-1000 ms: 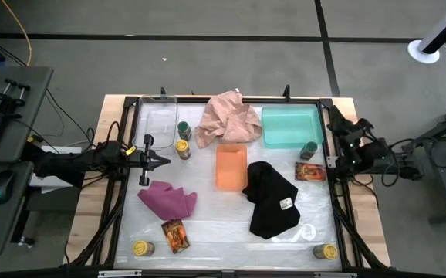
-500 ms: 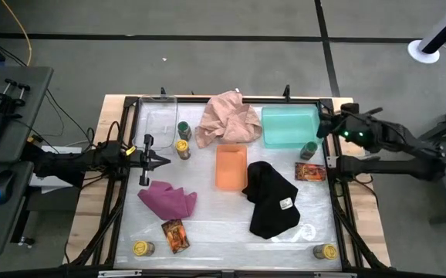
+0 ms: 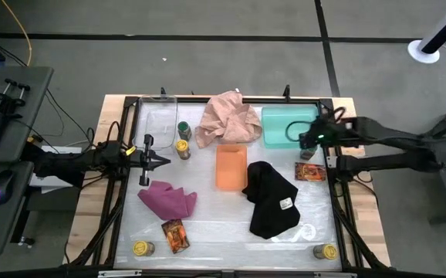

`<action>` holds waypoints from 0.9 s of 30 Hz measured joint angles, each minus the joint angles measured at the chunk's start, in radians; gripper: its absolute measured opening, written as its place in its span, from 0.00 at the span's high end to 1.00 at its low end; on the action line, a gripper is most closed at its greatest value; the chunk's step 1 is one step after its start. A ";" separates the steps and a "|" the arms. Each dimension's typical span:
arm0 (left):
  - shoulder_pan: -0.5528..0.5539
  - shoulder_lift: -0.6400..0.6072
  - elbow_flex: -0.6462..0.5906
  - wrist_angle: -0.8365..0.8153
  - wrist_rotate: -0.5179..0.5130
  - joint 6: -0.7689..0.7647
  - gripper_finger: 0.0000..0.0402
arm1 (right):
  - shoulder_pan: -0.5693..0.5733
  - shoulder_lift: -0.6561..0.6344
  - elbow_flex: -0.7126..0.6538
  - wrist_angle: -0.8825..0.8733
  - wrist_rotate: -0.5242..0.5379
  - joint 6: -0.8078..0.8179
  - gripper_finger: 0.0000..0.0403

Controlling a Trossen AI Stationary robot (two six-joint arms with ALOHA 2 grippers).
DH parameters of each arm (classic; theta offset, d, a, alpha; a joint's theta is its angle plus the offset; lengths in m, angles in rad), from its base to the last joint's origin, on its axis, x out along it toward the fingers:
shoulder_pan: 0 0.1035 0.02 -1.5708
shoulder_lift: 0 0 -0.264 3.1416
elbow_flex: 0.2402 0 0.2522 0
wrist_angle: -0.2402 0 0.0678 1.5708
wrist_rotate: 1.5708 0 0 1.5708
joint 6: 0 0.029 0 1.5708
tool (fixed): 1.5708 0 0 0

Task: Sort spices by type
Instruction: Put the right green seasoning bottle into the orange bin

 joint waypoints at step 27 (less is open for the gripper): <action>0.000 0.000 0.000 0.000 0.000 0.000 1.00 | -0.204 0.371 -0.002 -0.082 -0.159 0.058 0.28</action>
